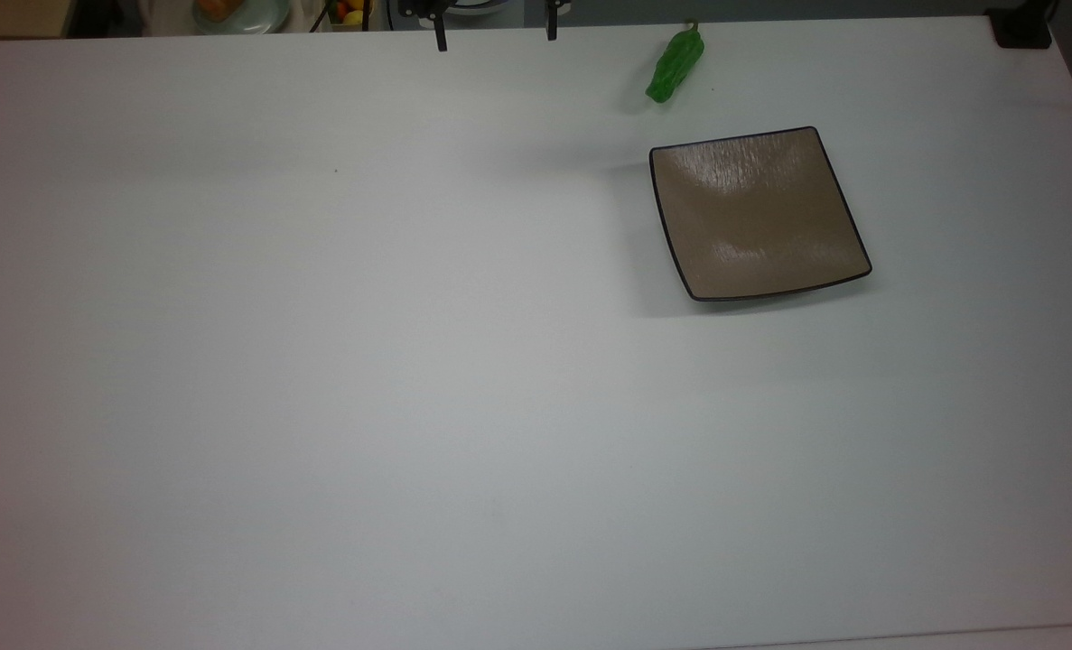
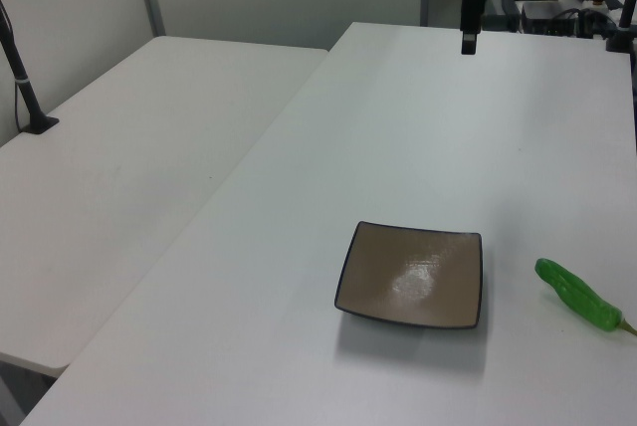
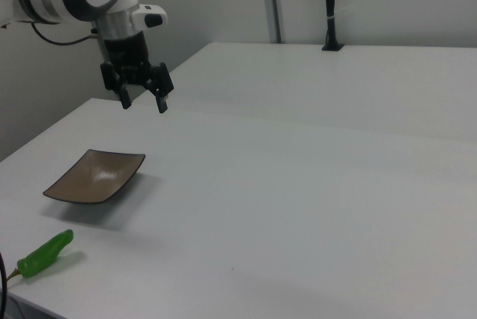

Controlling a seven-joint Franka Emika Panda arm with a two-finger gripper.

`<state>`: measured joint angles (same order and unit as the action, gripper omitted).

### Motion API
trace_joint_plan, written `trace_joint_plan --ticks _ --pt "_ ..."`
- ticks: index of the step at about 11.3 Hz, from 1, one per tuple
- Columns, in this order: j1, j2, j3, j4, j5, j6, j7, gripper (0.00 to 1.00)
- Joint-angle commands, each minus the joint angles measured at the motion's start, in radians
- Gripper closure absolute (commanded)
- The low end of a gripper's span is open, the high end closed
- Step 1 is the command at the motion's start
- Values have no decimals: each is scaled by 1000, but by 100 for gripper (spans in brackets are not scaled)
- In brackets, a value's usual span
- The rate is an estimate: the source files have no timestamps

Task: Chili peppers are placed on a ceramic plate
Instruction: 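Move the gripper across the table toward the green chili pepper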

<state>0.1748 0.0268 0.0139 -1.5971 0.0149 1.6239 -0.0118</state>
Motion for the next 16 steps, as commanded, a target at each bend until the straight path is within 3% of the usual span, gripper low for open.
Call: trace_joint_plan --ticks 1,7,12,13,14,16 --pt "11 -16 -8 -12 8 11 -5 0" --pt "34 -33 -2 -20 13 10 -4 0" --pt "222 -82 -2 -30 13 -125 -8 0" --pt "259 -93 15 -52 13 -137 -4 0" --pt "261 -108 64 -84 13 -138 6 0" --pt "262 -119 147 -121 16 -136 166 0"
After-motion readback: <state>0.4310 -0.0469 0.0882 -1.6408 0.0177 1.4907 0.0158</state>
